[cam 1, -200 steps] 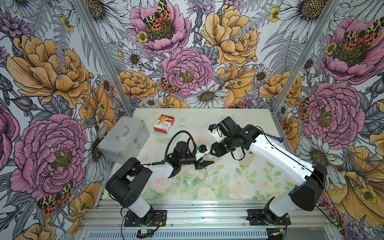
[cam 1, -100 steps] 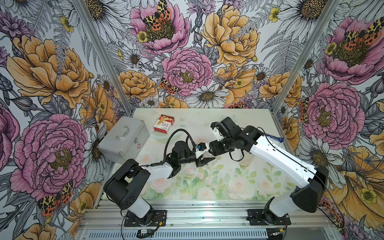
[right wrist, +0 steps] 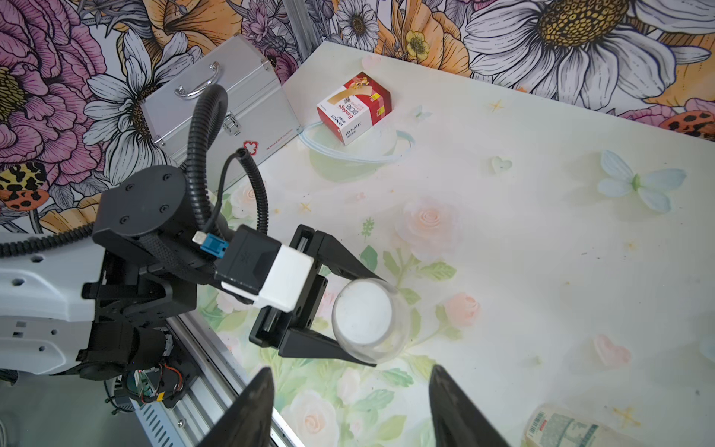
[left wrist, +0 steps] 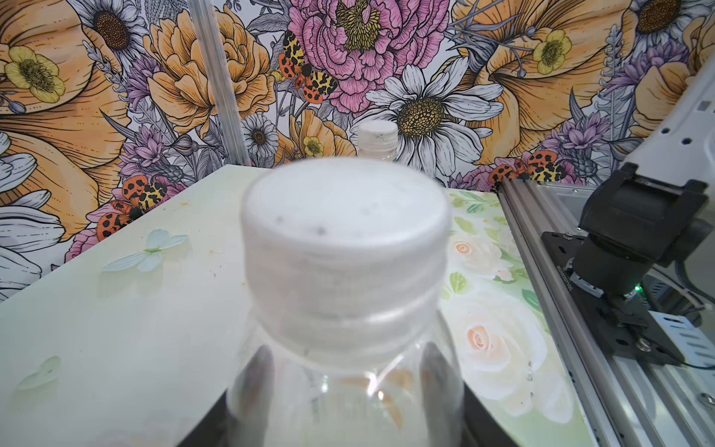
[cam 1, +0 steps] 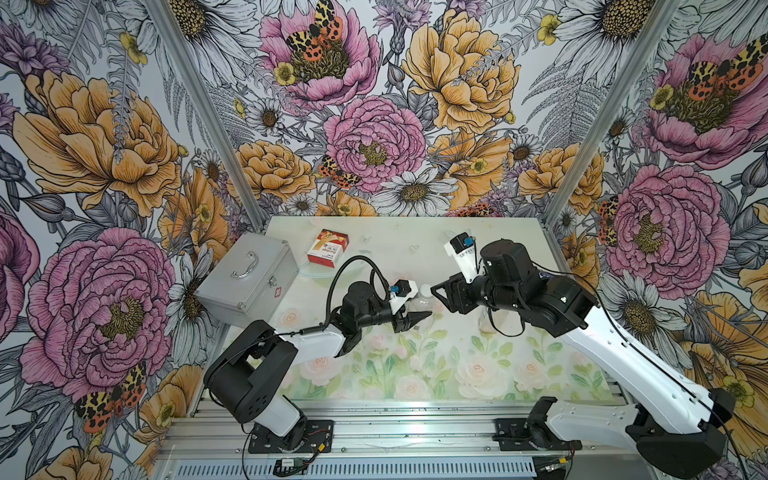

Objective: Screw on the bottle caps
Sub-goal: Screw the bottle cap onto the plastic bottle.

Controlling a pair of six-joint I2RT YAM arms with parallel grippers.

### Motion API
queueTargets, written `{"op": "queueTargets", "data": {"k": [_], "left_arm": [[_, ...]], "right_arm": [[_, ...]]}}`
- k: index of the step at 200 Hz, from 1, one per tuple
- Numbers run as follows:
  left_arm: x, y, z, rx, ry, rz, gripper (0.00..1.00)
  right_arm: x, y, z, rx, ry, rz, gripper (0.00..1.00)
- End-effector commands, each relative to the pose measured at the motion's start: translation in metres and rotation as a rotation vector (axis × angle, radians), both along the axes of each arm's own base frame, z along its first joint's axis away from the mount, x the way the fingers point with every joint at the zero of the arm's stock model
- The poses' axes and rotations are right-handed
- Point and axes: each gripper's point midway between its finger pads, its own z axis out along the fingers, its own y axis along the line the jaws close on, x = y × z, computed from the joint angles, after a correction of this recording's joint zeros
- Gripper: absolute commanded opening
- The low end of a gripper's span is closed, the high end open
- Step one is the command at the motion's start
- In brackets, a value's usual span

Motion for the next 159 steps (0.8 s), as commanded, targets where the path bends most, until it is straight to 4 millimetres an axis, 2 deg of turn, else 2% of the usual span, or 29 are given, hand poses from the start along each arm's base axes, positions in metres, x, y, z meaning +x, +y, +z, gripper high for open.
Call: {"op": "queueTargets", "data": {"k": [1,34,128,159], "left_arm": [[0.004,-0.002,0.042,-0.098,0.008,0.007,0.53],[0.000,-0.004,0.052,-0.123,0.019,-0.007,0.52],[-0.006,-0.002,0.071,-0.156,0.015,-0.023,0.52],[-0.012,-0.005,0.071,-0.149,0.014,-0.030,0.52]], "right_arm": [[0.017,0.009,0.006,0.014,-0.129,0.006,0.65],[0.030,0.020,0.005,0.037,-0.142,-0.012,0.65],[0.054,0.018,-0.009,-0.013,-0.146,-0.097,0.65],[0.070,0.021,-0.012,-0.004,-0.147,-0.163,0.64]]}}
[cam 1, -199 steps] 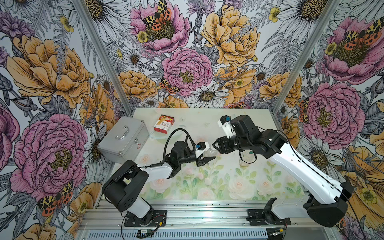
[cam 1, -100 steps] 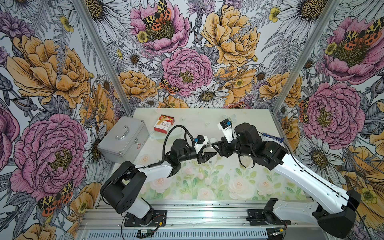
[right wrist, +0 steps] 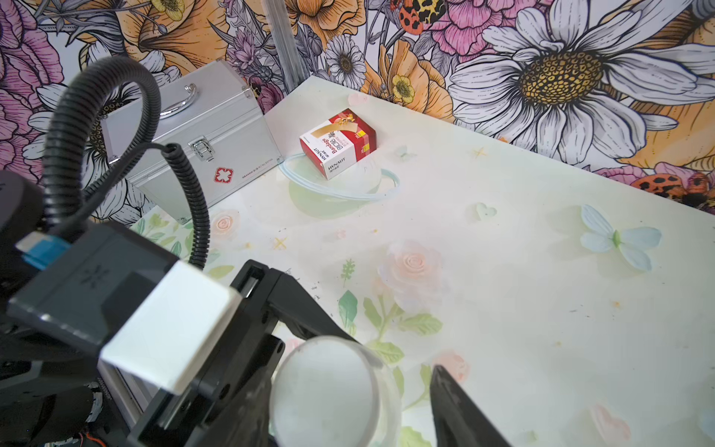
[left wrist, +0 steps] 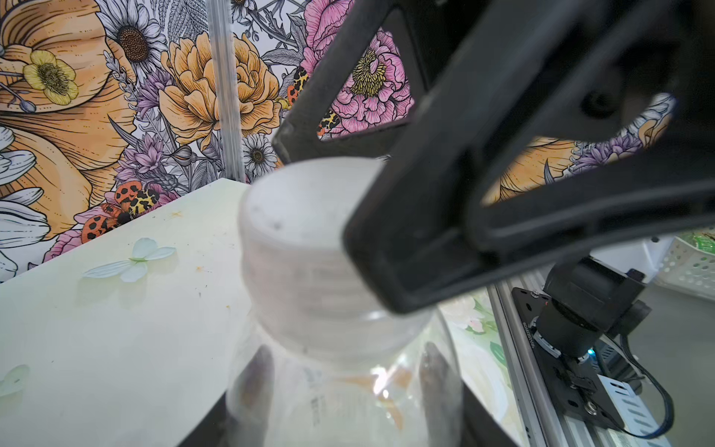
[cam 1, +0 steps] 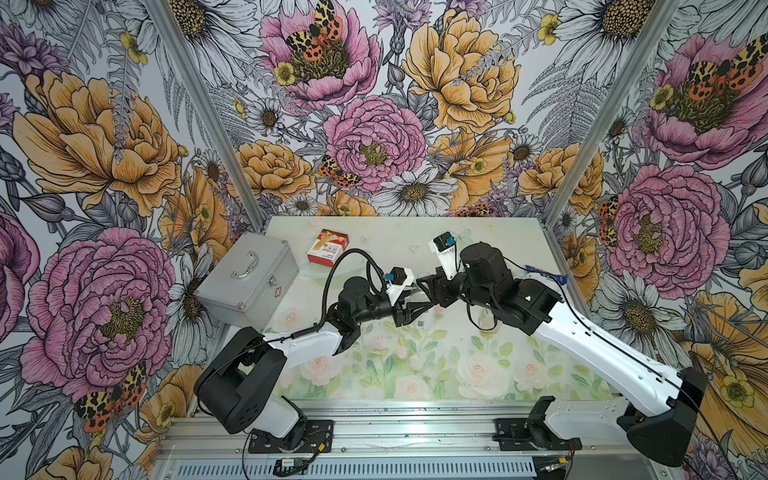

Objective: Screw on the bottle caps
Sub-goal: Screw the bottle cap onto the plastic bottle.

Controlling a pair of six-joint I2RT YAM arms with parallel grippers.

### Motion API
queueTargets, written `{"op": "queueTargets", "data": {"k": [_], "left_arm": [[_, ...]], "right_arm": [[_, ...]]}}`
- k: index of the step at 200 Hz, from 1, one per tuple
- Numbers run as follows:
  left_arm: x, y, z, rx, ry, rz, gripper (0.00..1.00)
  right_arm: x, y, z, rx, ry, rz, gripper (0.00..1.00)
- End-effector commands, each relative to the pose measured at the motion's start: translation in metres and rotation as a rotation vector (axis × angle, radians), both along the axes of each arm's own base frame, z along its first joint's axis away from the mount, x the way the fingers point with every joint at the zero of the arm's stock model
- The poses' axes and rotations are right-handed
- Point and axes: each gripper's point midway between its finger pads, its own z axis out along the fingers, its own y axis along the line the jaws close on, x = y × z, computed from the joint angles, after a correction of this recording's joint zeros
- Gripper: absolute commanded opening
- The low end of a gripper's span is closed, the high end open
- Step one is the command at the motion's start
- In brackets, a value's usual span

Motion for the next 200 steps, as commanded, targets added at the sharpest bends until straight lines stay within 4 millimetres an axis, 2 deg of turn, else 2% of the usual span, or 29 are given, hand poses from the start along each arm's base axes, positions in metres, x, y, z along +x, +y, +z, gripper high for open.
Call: {"op": "queueTargets", "data": {"k": [1,26,41,75,99,119,152,200], "left_arm": [[-0.010,-0.004,0.035,-0.058,-0.080,-0.031,0.52],[-0.011,-0.005,0.034,-0.056,-0.078,-0.022,0.52],[-0.007,-0.004,0.032,-0.052,-0.060,-0.001,0.52],[0.003,-0.001,0.027,-0.048,-0.030,0.024,0.52],[0.005,0.000,0.029,-0.052,-0.027,0.027,0.52],[0.006,0.001,0.032,-0.058,-0.030,0.023,0.52],[0.004,0.001,0.037,-0.066,-0.034,0.015,0.52],[-0.001,0.001,0.038,-0.073,-0.022,0.018,0.51]], "right_arm": [[0.023,-0.004,0.004,0.001,-0.034,-0.111,0.64],[0.036,0.003,0.005,0.025,-0.013,-0.160,0.64],[0.035,0.009,0.011,0.057,0.001,-0.143,0.64],[0.006,0.008,0.026,0.124,0.008,-0.039,0.65],[-0.017,0.000,0.029,0.153,0.009,0.016,0.66],[-0.026,-0.007,0.029,0.157,-0.005,0.027,0.66],[-0.017,-0.013,0.023,0.132,-0.008,-0.009,0.65],[0.008,-0.015,0.007,0.065,-0.005,-0.100,0.65]]}}
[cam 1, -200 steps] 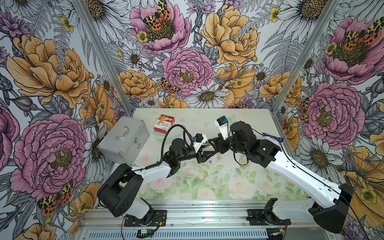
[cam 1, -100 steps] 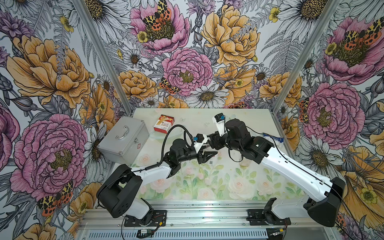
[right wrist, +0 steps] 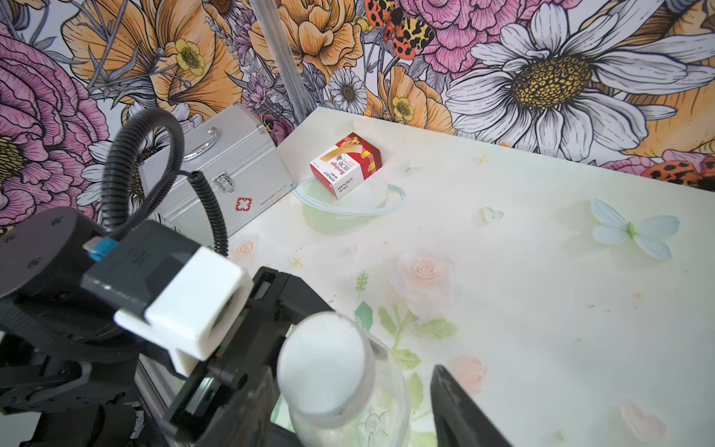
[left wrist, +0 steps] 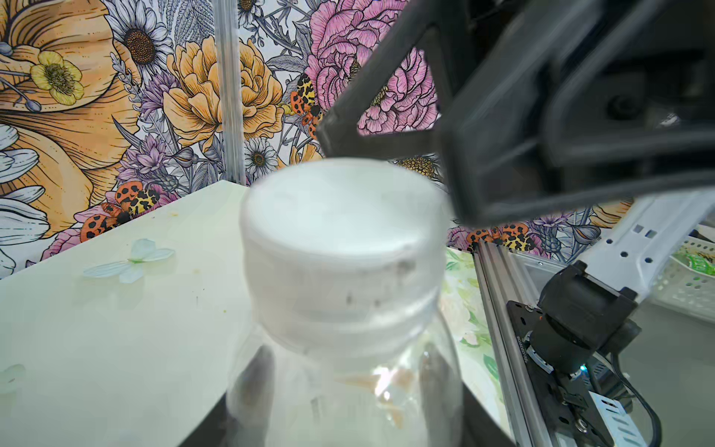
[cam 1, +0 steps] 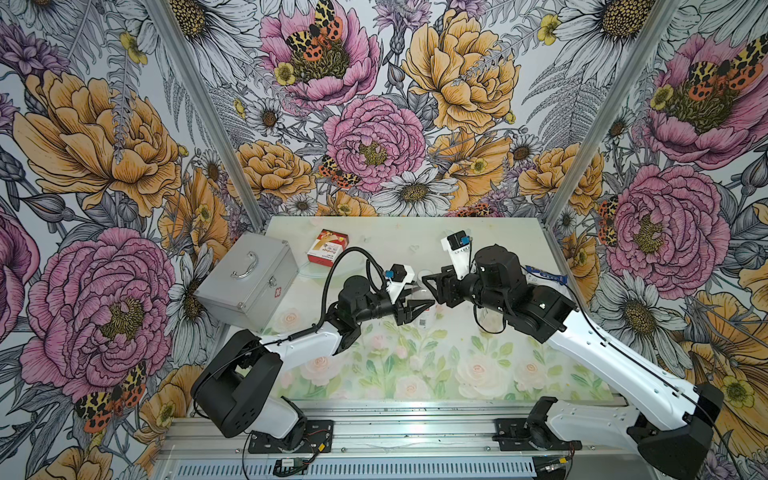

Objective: Screw on the bottle caps
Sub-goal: Screw the bottle cap onto the plastic bottle.

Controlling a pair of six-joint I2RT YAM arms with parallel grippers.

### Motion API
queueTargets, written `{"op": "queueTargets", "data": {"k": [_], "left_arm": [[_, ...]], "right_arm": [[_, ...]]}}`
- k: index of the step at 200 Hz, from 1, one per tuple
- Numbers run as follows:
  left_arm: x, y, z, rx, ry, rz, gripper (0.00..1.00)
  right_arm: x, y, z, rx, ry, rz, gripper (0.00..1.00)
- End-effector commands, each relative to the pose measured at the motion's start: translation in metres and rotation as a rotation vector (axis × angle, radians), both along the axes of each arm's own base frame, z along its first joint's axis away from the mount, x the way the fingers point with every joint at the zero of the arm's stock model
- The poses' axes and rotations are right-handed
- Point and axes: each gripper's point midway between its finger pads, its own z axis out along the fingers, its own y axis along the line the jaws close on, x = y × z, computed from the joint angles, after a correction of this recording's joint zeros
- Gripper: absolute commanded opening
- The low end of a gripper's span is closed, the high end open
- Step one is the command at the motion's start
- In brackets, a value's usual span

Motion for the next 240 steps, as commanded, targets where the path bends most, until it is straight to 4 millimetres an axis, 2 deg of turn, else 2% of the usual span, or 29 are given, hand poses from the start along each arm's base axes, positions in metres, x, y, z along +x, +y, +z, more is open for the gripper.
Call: {"op": "queueTargets", "data": {"k": [1,28,53,75,93,123,148,168,186,202,240], "left_arm": [[-0.004,0.001,0.027,-0.051,-0.045,-0.005,0.51],[-0.012,-0.003,0.030,-0.056,-0.053,-0.020,0.51],[-0.018,-0.007,0.030,-0.054,-0.061,-0.034,0.51],[-0.021,-0.009,0.030,-0.053,-0.064,-0.039,0.51],[-0.021,-0.009,0.029,-0.052,-0.062,-0.040,0.51],[-0.020,-0.010,0.025,-0.045,-0.053,-0.038,0.51],[-0.018,-0.008,0.020,-0.038,-0.043,-0.032,0.51],[-0.016,-0.007,0.019,-0.036,-0.042,-0.028,0.51],[-0.015,-0.007,0.016,-0.032,-0.036,-0.031,0.51],[-0.017,-0.007,0.016,-0.031,-0.038,-0.037,0.51],[-0.019,-0.007,0.017,-0.032,-0.037,-0.045,0.51]], "right_arm": [[0.018,-0.007,-0.003,-0.042,-0.021,-0.080,0.65],[0.039,-0.011,-0.011,-0.083,-0.021,-0.174,0.65],[0.055,0.003,-0.009,-0.074,-0.006,-0.182,0.64],[0.059,0.019,-0.003,-0.035,0.017,-0.152,0.64],[0.054,0.027,0.003,0.007,0.037,-0.112,0.64],[0.025,0.030,0.014,0.073,0.062,-0.007,0.64],[-0.004,0.018,0.018,0.101,0.054,0.061,0.65],[-0.015,0.001,0.017,0.106,0.036,0.043,0.66],[-0.018,-0.009,0.012,0.089,0.017,0.023,0.66],[-0.019,-0.009,0.009,0.079,0.019,0.029,0.66],[0.005,-0.019,-0.001,0.034,0.018,-0.101,0.66]]}}
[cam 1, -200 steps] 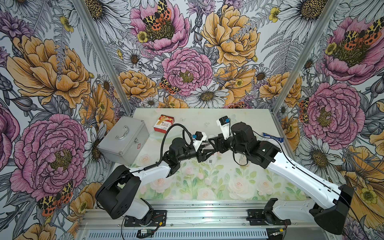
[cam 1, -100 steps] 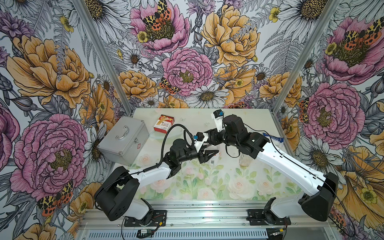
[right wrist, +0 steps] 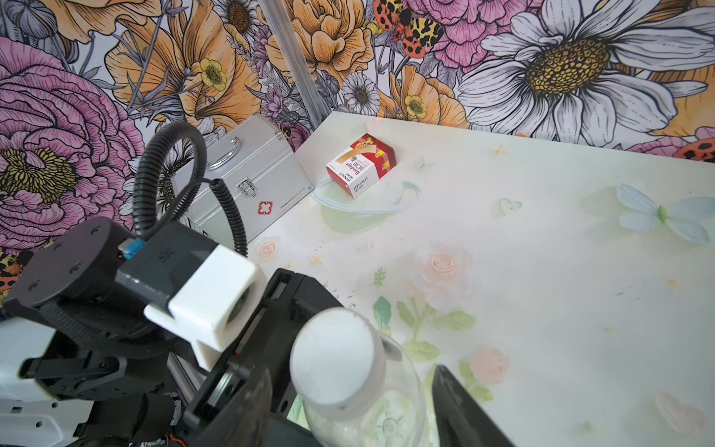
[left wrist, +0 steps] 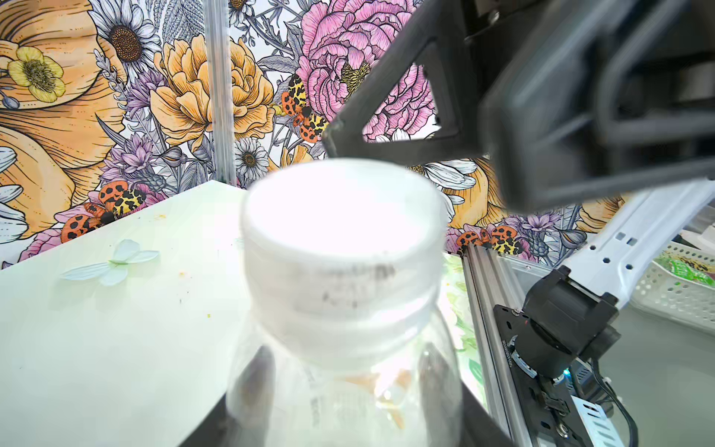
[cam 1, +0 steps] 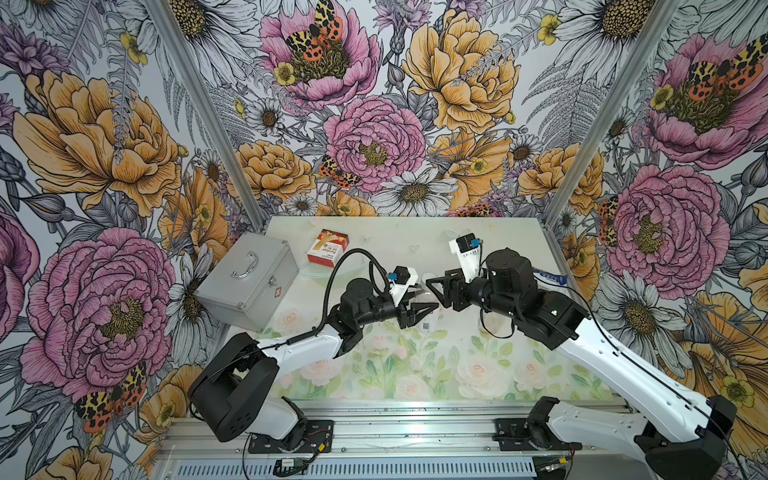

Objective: Screw on the bottle caps
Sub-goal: Screw the bottle cap onto the plastic bottle.

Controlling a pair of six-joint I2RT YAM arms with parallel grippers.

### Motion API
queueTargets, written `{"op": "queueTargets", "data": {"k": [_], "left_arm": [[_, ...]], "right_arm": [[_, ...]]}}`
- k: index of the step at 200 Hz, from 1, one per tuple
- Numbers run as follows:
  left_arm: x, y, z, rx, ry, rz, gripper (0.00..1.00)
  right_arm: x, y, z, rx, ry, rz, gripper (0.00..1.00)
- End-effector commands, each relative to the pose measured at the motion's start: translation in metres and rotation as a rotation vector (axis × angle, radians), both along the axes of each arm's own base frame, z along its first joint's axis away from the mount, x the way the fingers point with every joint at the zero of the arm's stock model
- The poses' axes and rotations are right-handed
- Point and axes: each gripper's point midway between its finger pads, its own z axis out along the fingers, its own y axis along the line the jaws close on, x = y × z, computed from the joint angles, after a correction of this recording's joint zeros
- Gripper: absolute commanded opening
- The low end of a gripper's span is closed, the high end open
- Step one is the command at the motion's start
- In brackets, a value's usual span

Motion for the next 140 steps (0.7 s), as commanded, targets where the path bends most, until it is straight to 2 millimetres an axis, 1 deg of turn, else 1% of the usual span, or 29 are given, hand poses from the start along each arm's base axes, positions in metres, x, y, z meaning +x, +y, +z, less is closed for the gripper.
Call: {"op": "queueTargets", "data": {"k": [1,20,49,68,95,107,118,129,140], "left_arm": [[-0.006,0.002,0.013,-0.027,-0.052,-0.025,0.51],[-0.008,0.002,0.014,-0.029,-0.054,-0.032,0.51],[-0.011,0.001,0.017,-0.033,-0.060,-0.036,0.51],[-0.014,0.000,0.019,-0.036,-0.063,-0.039,0.51],[-0.016,-0.003,0.020,-0.037,-0.064,-0.045,0.50],[-0.016,-0.003,0.018,-0.035,-0.061,-0.046,0.50],[-0.016,-0.003,0.017,-0.032,-0.058,-0.042,0.50],[-0.016,-0.003,0.016,-0.030,-0.057,-0.042,0.50],[-0.016,-0.002,0.015,-0.028,-0.055,-0.040,0.50]], "right_arm": [[0.019,-0.010,-0.008,-0.042,-0.008,-0.103,0.66],[0.032,-0.013,-0.011,-0.070,-0.011,-0.162,0.66],[0.048,-0.007,-0.017,-0.093,0.003,-0.199,0.66],[0.061,-0.007,-0.026,-0.122,0.016,-0.250,0.65],[0.076,0.004,-0.033,-0.136,0.036,-0.263,0.65],[0.079,0.010,-0.030,-0.123,0.040,-0.258,0.65],[0.078,0.014,-0.024,-0.102,0.040,-0.241,0.65],[0.073,0.018,-0.015,-0.072,0.041,-0.204,0.66],[0.063,0.022,-0.006,-0.041,0.039,-0.140,0.66]]}}
